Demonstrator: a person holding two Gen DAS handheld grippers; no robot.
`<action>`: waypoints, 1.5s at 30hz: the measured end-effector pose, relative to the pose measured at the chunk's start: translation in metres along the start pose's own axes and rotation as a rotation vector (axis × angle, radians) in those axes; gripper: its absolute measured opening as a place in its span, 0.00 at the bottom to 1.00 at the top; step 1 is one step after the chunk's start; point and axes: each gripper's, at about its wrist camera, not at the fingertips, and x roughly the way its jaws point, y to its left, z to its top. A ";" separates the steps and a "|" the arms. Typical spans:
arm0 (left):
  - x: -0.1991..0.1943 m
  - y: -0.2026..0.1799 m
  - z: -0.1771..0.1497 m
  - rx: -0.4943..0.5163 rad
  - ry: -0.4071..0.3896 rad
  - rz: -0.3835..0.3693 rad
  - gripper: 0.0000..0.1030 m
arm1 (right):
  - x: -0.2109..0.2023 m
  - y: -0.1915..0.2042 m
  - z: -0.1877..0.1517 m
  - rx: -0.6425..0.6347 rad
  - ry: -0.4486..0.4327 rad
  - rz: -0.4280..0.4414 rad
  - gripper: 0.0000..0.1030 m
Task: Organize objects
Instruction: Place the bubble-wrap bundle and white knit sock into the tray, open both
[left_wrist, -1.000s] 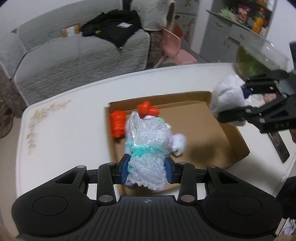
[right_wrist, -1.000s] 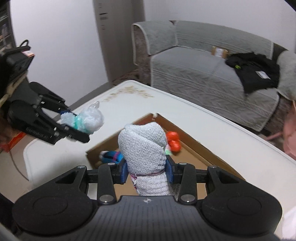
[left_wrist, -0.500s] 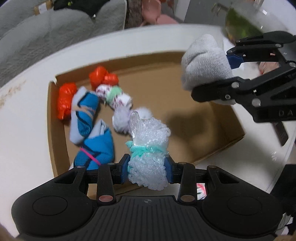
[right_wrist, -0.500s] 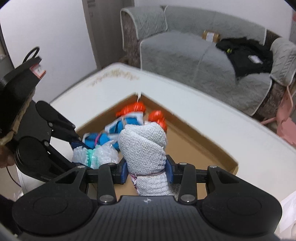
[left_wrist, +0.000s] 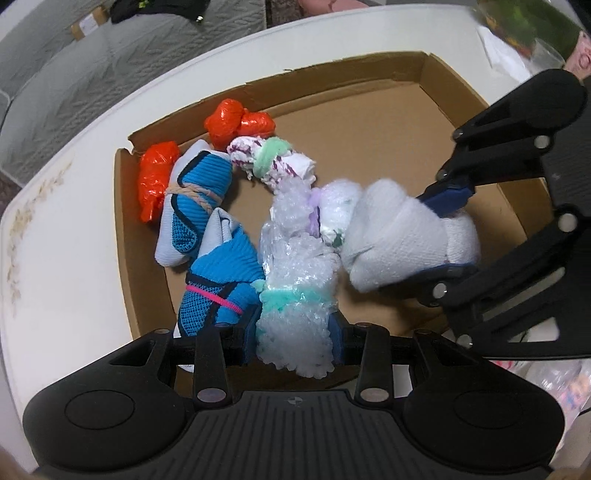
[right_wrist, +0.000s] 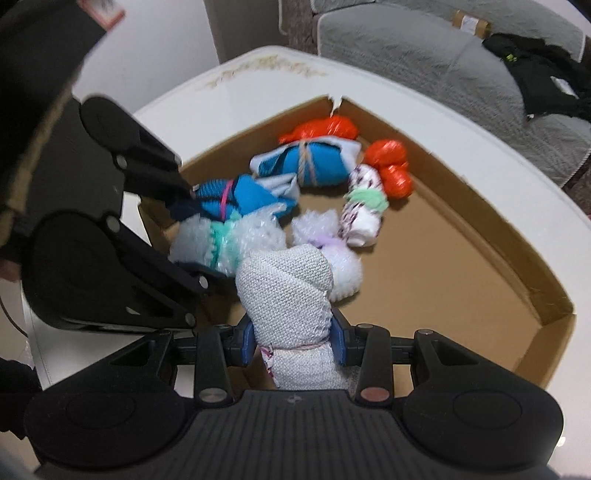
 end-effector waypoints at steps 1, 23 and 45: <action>0.000 0.001 -0.002 0.017 0.001 0.006 0.44 | 0.001 0.002 -0.001 -0.001 0.002 0.002 0.35; -0.008 -0.009 -0.010 0.163 0.004 0.049 0.68 | -0.004 0.006 -0.018 -0.036 0.026 0.014 0.43; -0.049 0.009 -0.037 0.102 0.050 0.086 0.94 | -0.010 0.013 -0.002 0.000 0.004 0.064 0.41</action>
